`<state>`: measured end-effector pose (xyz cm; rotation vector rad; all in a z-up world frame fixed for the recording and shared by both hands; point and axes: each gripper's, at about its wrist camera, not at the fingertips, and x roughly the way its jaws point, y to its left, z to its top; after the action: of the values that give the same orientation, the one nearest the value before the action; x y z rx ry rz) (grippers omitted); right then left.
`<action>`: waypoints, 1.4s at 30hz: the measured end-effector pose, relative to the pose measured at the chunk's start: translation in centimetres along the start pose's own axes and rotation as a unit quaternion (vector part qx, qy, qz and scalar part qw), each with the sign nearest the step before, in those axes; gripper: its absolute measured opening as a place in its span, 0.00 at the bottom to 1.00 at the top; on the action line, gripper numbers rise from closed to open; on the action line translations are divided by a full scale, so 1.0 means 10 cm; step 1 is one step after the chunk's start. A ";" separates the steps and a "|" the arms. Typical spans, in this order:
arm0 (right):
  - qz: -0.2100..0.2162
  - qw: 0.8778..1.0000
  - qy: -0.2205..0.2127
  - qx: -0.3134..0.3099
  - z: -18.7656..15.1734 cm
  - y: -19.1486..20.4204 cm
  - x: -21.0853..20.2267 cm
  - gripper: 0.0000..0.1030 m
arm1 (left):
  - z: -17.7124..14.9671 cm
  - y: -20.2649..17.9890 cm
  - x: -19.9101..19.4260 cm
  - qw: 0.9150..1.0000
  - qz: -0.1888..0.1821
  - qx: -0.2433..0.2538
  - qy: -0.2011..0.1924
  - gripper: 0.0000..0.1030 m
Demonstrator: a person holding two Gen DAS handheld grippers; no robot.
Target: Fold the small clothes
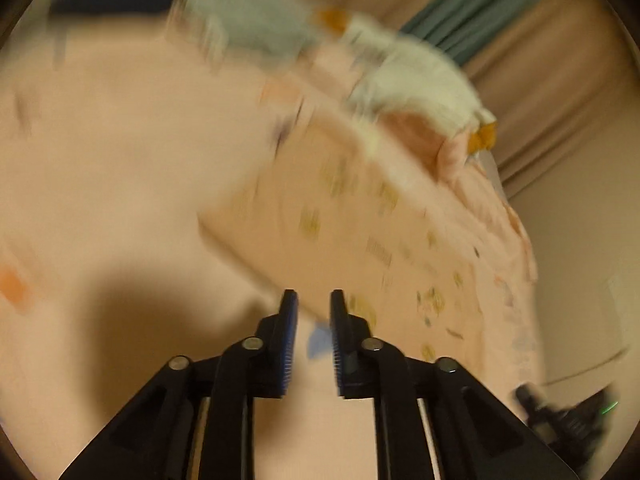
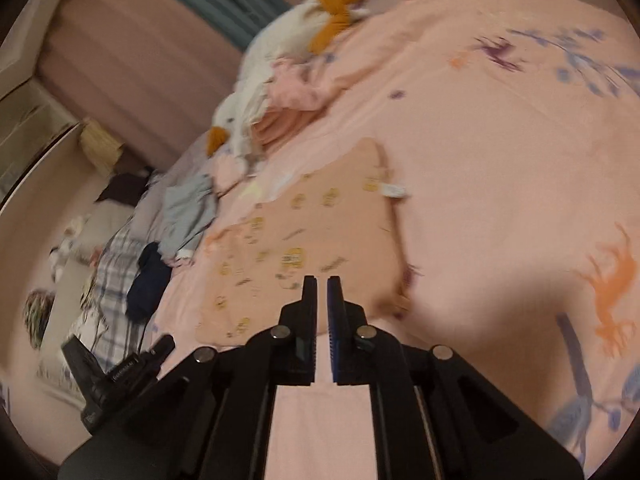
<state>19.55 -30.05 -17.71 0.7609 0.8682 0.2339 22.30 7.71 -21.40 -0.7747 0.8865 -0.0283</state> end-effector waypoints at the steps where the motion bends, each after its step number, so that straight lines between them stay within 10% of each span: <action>1: 0.021 0.999 0.022 0.019 -0.03 -0.06 0.04 0.11 | -0.03 0.14 0.14 0.998 -0.022 -0.035 0.037 0.31; 5: 0.010 0.996 0.067 0.054 -0.14 -0.13 0.31 0.50 | 0.00 0.33 0.28 0.992 -0.052 -0.110 0.020 0.39; 8: 0.007 0.993 0.099 0.064 -0.14 -0.13 0.62 0.50 | 0.13 0.25 0.37 0.989 -0.063 -0.133 -0.006 0.56; 16: 0.030 0.984 0.109 0.136 0.13 -0.23 1.21 0.49 | 0.52 0.04 0.78 0.991 -0.061 -0.118 0.001 0.56; 19: 0.043 0.983 0.083 0.156 0.24 -0.21 1.34 0.52 | 0.61 0.06 0.90 0.993 -0.032 -0.109 -0.014 0.26; 23: 0.007 0.991 0.064 0.116 0.33 -0.25 1.54 0.07 | 0.60 0.06 0.94 0.996 0.000 -0.082 -0.032 0.09; 26: 0.050 0.990 0.059 0.116 0.35 -0.26 1.43 0.07 | 0.58 -0.07 0.65 0.998 0.027 -0.037 -0.053 0.06; 30: 0.121 0.987 0.051 0.090 0.33 -0.14 0.94 0.07 | 0.39 -0.18 0.08 0.997 -0.034 -0.006 -0.069 0.05; 42: -0.018 0.995 0.101 -0.011 -0.67 -0.55 -0.03 0.06 | -0.85 0.33 -0.31 1.000 0.012 0.003 0.001 0.10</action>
<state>13.64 -30.74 -24.05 0.7088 1.0687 0.2928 13.37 6.07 -24.51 -0.7587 0.8972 -0.0111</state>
